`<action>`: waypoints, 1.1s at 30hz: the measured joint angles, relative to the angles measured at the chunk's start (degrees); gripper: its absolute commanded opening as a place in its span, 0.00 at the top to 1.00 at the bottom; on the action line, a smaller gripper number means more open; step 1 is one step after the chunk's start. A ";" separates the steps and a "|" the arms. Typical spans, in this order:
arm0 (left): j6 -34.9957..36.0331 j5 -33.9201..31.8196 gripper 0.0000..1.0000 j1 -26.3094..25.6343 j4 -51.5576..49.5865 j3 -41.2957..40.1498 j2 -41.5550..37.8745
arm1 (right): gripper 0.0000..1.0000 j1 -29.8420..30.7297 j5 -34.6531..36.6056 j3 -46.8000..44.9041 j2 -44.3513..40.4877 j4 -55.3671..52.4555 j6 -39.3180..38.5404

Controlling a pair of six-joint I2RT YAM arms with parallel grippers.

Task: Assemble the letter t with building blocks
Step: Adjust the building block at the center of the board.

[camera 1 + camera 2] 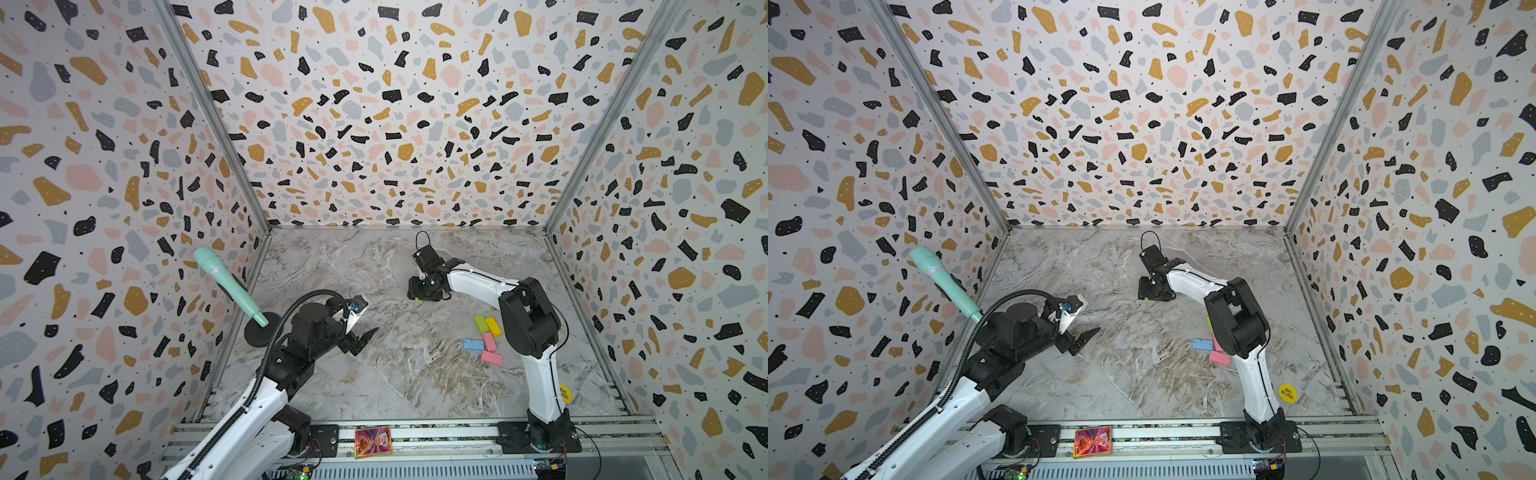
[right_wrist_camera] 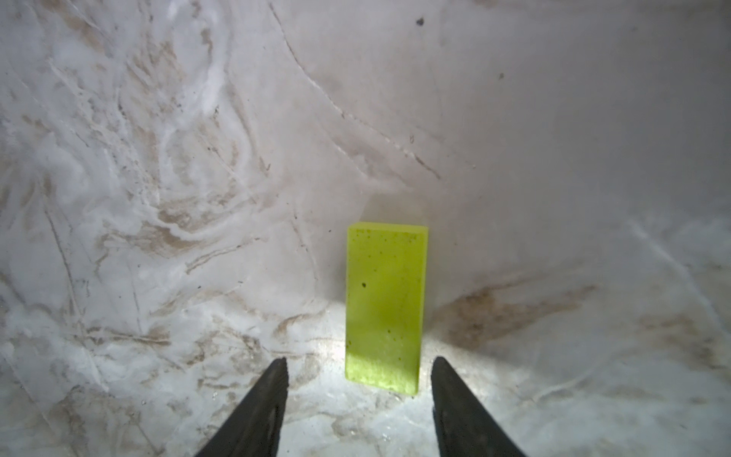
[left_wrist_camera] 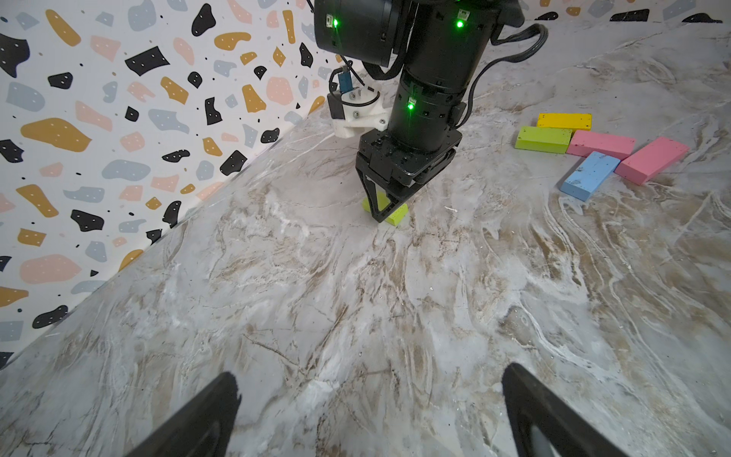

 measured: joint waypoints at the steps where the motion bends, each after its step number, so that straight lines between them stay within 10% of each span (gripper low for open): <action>1: 0.02 0.00 0.00 0.00 0.00 0.00 0.00 | 0.41 0.00 -0.07 0.00 0.00 0.02 0.00; 33: 0.11 0.00 0.01 -0.04 -0.90 0.00 0.00 | 0.39 0.07 1.90 -0.31 -0.76 -3.43 -3.52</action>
